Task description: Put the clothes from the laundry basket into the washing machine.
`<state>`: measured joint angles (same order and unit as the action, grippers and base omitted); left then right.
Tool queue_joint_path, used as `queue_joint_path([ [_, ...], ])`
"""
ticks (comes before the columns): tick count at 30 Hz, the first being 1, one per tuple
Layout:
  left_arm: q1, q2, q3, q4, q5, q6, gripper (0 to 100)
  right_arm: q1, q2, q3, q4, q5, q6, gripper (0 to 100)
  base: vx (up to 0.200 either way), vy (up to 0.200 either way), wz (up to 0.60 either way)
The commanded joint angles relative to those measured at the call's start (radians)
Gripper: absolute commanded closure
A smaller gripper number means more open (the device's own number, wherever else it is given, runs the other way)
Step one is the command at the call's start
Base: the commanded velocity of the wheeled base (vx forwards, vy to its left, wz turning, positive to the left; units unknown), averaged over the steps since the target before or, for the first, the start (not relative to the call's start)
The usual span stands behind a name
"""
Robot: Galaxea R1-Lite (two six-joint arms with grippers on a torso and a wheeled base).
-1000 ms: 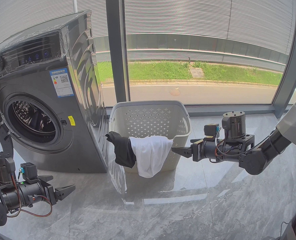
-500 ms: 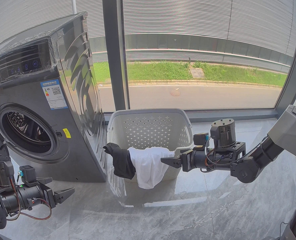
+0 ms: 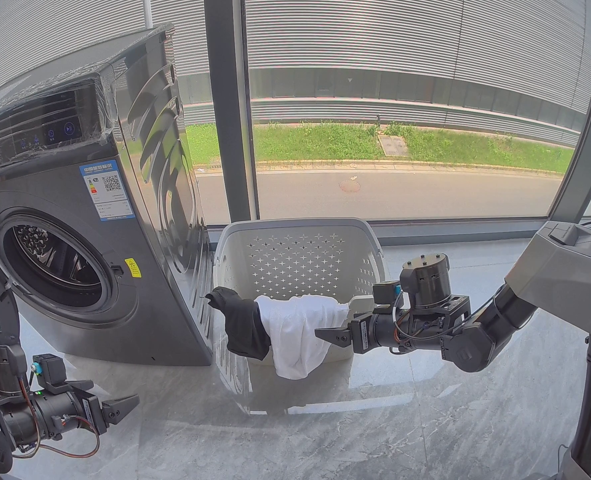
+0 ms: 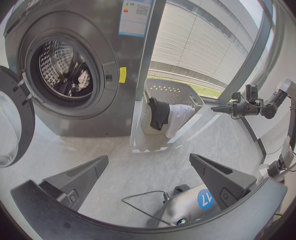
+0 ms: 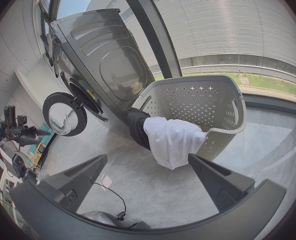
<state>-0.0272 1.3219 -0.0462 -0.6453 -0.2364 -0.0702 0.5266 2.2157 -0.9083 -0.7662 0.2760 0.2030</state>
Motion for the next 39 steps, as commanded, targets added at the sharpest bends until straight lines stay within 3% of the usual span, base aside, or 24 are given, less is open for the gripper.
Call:
queue_joint_path([
  [1,0.000,-0.013,0.046,0.013,0.006,-0.019,0,0.000,0.059,-0.055,-0.001,0.000,0.000,0,0.000,0.000,0.00],
  [9,0.000,-0.038,0.046,0.036,0.008,-0.028,0,-0.002,0.105,-0.073,-0.001,0.002,-0.002,0,0.000,0.000,0.00],
  [25,-0.007,-0.053,0.045,0.035,0.003,-0.019,0,-0.007,0.167,-0.121,0.002,-0.003,0.000,0,0.188,0.000,0.00],
  [33,-0.011,-0.113,0.043,0.036,-0.001,-0.025,0,-0.005,0.147,-0.113,0.140,-0.015,-0.004,0,0.000,0.000,0.00],
  [39,-0.010,-0.113,0.037,0.033,0.000,-0.025,0,0.072,0.167,-0.100,0.153,-0.041,-0.002,0,0.000,0.000,0.00],
])
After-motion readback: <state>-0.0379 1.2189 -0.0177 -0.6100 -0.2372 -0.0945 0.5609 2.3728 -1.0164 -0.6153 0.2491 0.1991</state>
